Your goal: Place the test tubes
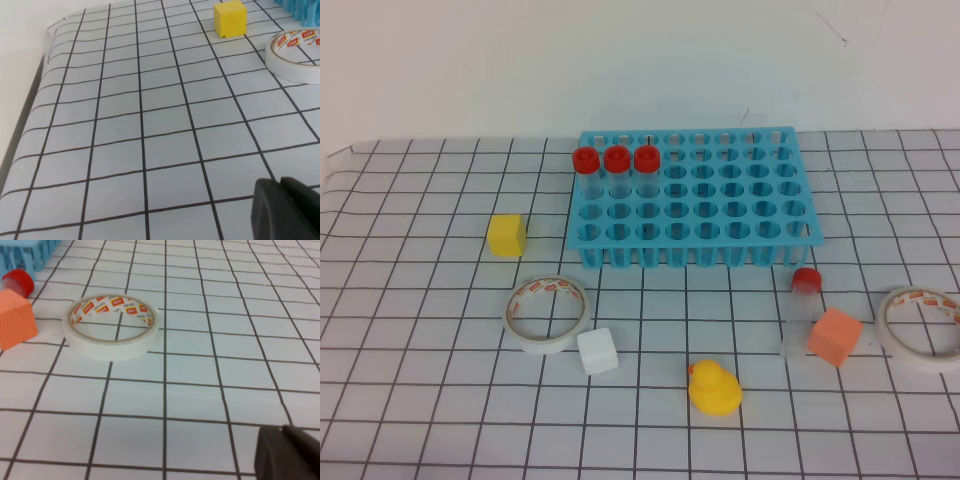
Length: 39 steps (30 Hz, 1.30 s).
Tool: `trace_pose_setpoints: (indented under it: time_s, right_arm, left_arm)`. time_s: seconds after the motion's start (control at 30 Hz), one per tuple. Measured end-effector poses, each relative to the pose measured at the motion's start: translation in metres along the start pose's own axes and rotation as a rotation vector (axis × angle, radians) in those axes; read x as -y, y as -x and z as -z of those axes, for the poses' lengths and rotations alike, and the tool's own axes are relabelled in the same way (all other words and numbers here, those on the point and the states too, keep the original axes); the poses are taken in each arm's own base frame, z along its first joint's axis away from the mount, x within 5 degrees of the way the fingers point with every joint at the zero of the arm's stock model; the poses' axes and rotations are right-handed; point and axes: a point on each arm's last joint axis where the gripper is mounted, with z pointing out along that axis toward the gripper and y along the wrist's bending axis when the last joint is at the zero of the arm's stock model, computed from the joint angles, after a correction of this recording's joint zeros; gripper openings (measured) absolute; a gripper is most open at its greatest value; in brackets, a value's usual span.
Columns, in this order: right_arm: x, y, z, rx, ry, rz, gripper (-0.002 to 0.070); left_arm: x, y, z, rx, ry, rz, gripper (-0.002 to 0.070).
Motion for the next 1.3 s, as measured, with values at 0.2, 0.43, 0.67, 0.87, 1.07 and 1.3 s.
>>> trace_pose_setpoints:
  time_s: [0.2, 0.43, 0.67, 0.87, 1.07, 1.3]
  right_arm:
    - [0.0, 0.0, 0.0, 0.0, 0.0, 0.0, -0.0001]
    - [0.0, 0.0, 0.0, 0.0, 0.0, 0.0, -0.0001]
    - [0.0, 0.0, 0.0, 0.0, 0.0, 0.0, -0.0001]
    - [-0.0011, 0.0001, 0.0, 0.002, 0.021, 0.009, -0.0001]
    - [-0.0013, 0.0001, 0.0, 0.002, 0.025, 0.011, -0.0001]
    - [-0.0013, 0.0003, 0.0, 0.004, 0.025, 0.011, -0.0001]
  left_arm:
    - [0.0, 0.0, 0.0, 0.0, 0.0, 0.0, -0.0001]
    - [0.0, 0.0, 0.0, 0.0, 0.0, 0.0, -0.0001]
    - [0.0, 0.0, 0.0, 0.0, 0.0, 0.0, -0.0001]
    - [0.0, 0.0, 0.0, 0.0, 0.0, 0.0, -0.0001]
    - [0.0, 0.0, 0.0, 0.0, 0.0, 0.0, -0.0001]
    - [-0.0001, -0.0001, 0.0, -0.001, 0.001, -0.002, -0.0001]
